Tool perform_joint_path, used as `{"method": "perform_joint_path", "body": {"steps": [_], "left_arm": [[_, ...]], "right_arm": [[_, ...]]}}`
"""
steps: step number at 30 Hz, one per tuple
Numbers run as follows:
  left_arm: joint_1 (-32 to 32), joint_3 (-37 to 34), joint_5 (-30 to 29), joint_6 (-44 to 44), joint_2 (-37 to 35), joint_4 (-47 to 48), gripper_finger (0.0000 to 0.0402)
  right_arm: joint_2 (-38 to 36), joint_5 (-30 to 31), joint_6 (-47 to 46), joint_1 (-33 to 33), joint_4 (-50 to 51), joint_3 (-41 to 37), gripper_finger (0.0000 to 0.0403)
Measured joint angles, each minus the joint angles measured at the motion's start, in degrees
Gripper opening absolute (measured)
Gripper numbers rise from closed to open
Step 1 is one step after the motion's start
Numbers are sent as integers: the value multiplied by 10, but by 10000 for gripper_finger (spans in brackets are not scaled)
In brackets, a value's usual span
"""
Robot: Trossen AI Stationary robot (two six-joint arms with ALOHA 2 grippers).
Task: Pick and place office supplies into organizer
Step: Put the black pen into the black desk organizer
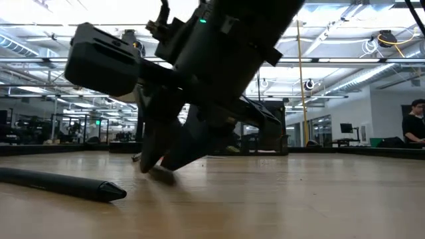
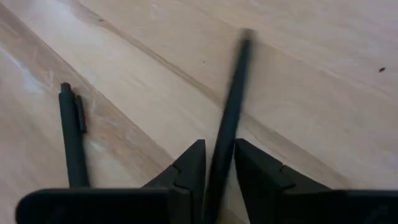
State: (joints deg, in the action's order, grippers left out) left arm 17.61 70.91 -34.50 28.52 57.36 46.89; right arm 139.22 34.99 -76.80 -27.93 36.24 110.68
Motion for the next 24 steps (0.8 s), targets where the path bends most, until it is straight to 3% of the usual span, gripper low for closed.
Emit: {"method": "perform_joint_path", "body": {"steps": [11,24], "left_arm": [[0,0,0,-9,0,2,31],[0,0,-1,-25,-1,22,31]], "right_arm": [[-4,-19,-6,-3,-24,-44,15],[-25,13,29,1,-41,-47,17]]}}
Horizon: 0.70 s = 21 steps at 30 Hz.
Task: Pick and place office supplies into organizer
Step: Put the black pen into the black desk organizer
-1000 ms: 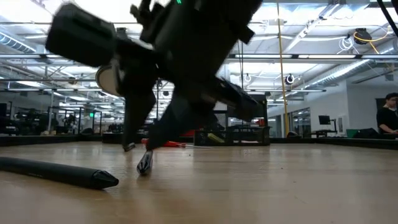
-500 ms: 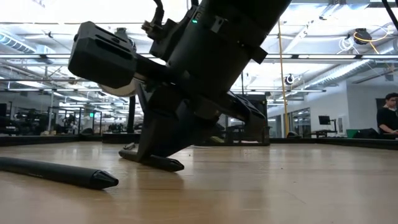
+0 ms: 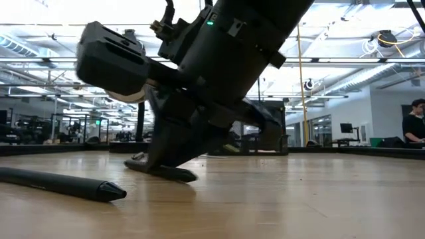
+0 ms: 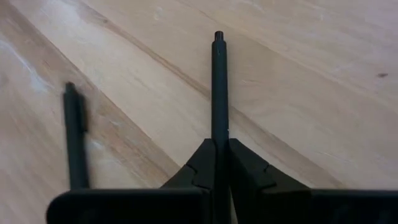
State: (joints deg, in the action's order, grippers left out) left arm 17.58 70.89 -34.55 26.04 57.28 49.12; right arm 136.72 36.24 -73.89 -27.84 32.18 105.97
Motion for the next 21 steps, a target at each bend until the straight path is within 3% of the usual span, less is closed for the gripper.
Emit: {"method": "perform_joint_path", "body": {"steps": [21], "left_arm": [[-2,0,-9,-2,5,4,31]], "right_arm": [[-18,27,44,4,-8,1,11]]}}
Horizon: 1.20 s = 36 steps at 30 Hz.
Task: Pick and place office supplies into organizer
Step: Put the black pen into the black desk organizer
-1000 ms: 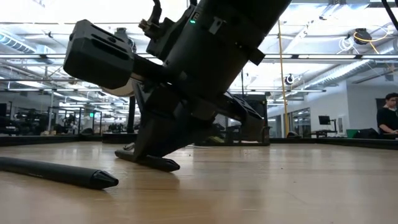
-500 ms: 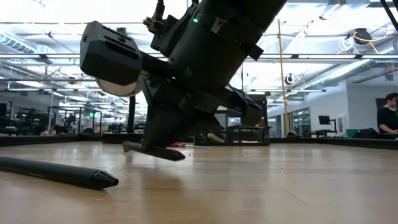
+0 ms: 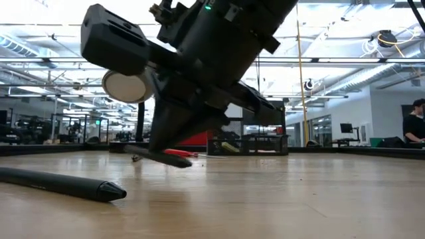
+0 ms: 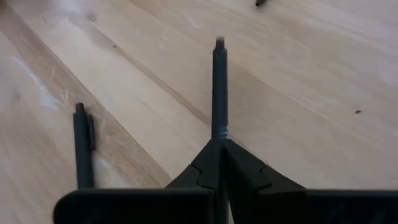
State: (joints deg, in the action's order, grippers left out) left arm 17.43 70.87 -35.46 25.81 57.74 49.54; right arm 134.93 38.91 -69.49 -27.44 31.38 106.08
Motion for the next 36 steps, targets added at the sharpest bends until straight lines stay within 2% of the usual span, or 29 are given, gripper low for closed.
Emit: {"method": "perform_joint_path", "body": {"steps": [10,13,18,24,29,32,36], "left_arm": [[0,0,0,0,0,1,31],[0,0,0,-1,0,2,31],[0,0,0,-1,0,3,31],[0,0,0,-1,0,5,31],[0,0,1,-1,0,5,31],[0,0,3,-1,0,7,31],[0,0,5,-1,0,12,31]], "right_arm": [[-6,19,3,0,-6,0,3],[-5,1,23,0,-60,0,13],[-5,-19,134,-5,-237,0,52],[0,-49,109,-2,-222,-20,130],[0,-77,110,4,-270,-47,191],[2,-77,119,4,-257,-49,200],[5,-92,144,4,-248,-50,193]]}}
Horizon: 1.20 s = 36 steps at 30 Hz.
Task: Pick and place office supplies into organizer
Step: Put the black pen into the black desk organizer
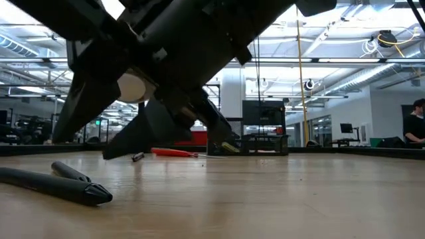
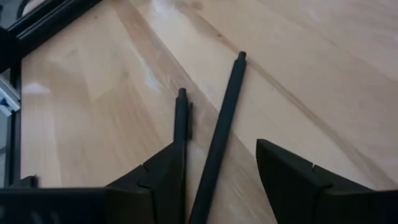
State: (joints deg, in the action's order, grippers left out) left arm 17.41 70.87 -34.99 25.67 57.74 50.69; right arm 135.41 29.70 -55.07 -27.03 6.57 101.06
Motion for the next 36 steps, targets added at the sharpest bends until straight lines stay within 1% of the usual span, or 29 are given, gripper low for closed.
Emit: {"method": "perform_joint_path", "body": {"steps": [3,8,11,16,21,24,28,30,32,36], "left_arm": [[0,0,0,0,0,2,31],[0,0,3,0,0,2,31],[0,0,4,-6,0,2,31],[0,0,5,-12,0,2,31],[-1,0,5,-12,0,1,31],[-1,0,5,-13,0,2,31],[-1,0,5,-13,0,1,31],[-1,0,5,-15,0,1,31],[-1,0,5,-15,0,1,31],[-1,0,5,-14,0,1,31]], "right_arm": [[0,-1,19,2,0,0,183],[0,-21,81,6,25,0,173],[11,-48,114,8,14,0,172],[30,-65,164,4,-42,1,171],[30,-66,165,4,25,6,171],[30,-67,145,8,75,6,171],[33,-74,125,16,76,-11,166],[34,-85,104,20,76,-24,151],[33,-105,77,25,71,-43,125],[30,-122,46,26,39,-78,46]]}}
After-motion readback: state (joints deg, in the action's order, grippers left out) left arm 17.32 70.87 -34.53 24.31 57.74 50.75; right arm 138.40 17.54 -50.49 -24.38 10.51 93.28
